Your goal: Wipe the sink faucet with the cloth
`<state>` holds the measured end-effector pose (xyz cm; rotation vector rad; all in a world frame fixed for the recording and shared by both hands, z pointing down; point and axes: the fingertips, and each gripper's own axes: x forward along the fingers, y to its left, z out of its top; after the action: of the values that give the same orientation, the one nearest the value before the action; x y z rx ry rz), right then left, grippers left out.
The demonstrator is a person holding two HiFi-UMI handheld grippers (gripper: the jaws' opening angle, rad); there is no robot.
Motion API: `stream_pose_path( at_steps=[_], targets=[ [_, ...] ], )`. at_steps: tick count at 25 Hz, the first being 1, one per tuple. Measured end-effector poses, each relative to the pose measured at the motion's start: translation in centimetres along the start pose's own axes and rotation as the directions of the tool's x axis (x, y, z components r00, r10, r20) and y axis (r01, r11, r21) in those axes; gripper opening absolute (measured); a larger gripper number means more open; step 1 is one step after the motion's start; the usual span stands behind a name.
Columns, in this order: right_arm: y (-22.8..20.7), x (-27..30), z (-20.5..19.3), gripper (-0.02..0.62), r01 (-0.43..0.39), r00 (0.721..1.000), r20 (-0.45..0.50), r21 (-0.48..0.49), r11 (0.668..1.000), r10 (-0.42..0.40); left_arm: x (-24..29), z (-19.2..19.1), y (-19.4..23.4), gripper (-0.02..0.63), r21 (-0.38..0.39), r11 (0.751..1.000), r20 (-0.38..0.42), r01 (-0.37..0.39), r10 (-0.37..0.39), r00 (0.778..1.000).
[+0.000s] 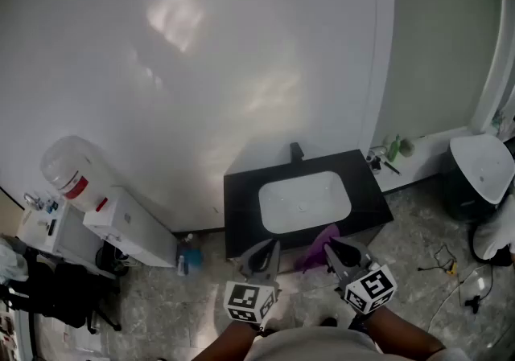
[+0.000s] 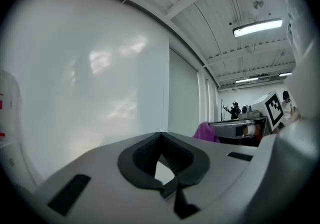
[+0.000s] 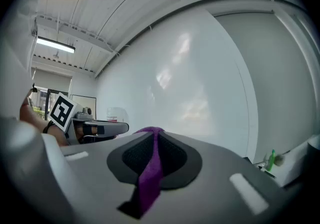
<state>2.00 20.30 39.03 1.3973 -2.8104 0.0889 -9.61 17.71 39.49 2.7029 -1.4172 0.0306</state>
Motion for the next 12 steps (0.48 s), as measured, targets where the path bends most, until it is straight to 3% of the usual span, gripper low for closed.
stream_pose_path(
  at_steps=[12],
  targets=[
    [-0.77, -0.58, -0.29, 0.028, 0.008, 1.000, -0.006, 0.012, 1.000, -0.008, 0.40, -0.51, -0.35, 0.006, -0.004, 1.000, -0.013, -0.002, 0.002, 1.000]
  ],
)
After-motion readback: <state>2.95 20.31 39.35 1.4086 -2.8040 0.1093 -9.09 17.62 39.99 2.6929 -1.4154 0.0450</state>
